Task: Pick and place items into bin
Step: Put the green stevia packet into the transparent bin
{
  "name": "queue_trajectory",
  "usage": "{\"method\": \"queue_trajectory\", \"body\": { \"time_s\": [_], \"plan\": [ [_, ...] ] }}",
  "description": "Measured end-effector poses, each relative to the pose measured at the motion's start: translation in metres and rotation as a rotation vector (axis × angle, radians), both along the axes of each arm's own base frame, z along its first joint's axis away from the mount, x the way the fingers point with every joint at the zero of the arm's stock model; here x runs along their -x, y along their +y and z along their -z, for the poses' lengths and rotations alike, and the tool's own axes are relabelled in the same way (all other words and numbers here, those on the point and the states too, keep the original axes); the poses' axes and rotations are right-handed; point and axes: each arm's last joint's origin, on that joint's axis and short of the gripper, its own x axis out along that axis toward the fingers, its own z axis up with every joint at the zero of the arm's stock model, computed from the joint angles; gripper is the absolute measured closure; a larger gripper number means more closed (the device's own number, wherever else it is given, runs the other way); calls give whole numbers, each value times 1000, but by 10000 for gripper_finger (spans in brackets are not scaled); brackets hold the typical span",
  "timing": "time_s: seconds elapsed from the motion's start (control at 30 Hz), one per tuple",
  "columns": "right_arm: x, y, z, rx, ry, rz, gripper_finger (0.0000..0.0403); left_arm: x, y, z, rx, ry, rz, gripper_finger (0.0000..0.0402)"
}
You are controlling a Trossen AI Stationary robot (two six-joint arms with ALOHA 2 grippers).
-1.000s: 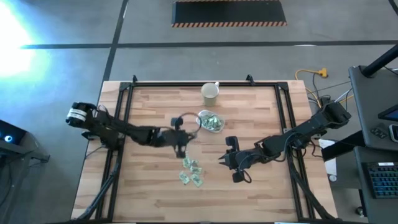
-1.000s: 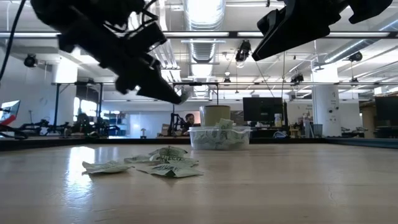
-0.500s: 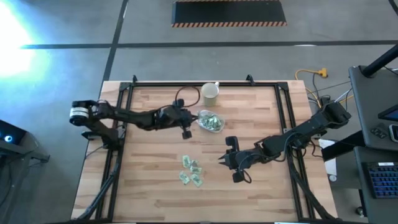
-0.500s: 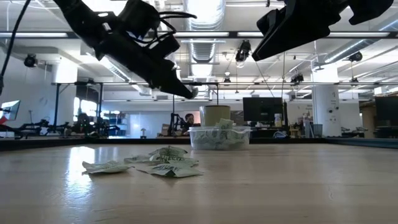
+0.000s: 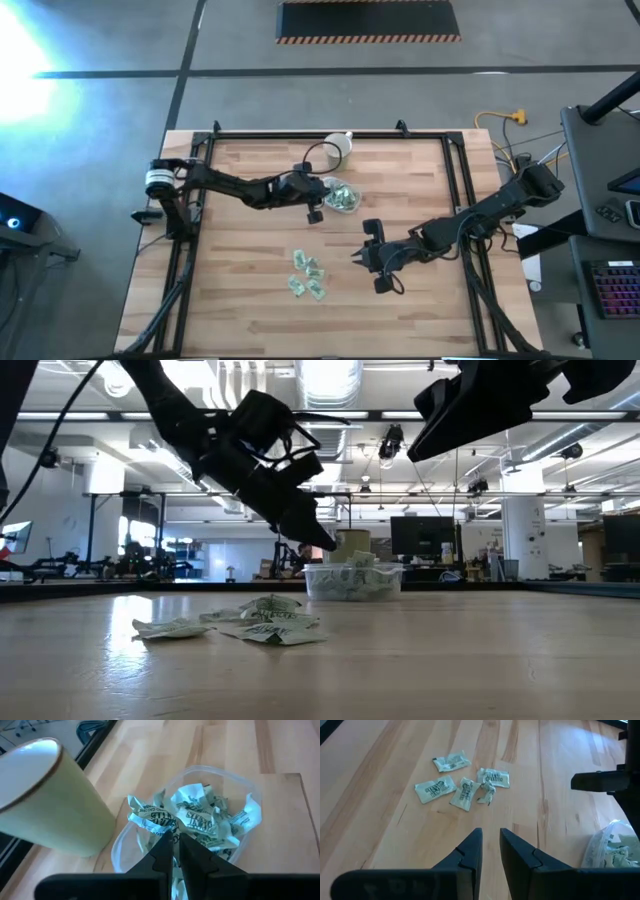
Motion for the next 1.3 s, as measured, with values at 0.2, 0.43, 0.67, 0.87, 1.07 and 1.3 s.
{"method": "queue_trajectory", "body": {
  "time_s": [0.2, 0.43, 0.67, 0.87, 1.07, 1.3],
  "plan": [
    [2, -1, 4, 3, 12, 2, 346, -4, 4, 2, 0, 10, -9, 391],
    [3, -1, 6, 5, 17, 1, 346, 3, 9, 5, 20, 117, -26, 345],
    [2, -1, 5, 4, 14, 1, 346, 7, 9, -3, 38, 97, -45, 256],
    [2, -1, 5, -2, 0, 1, 346, 17, 0, -35, 32, 25, -19, 229],
    [2, -1, 7, 0, -1, 0, 346, 42, -27, -56, 41, 47, 52, 228],
    [-4, 0, 6, -17, -100, -13, 346, 77, -74, -46, 134, 91, 153, 228]
  ]
}}
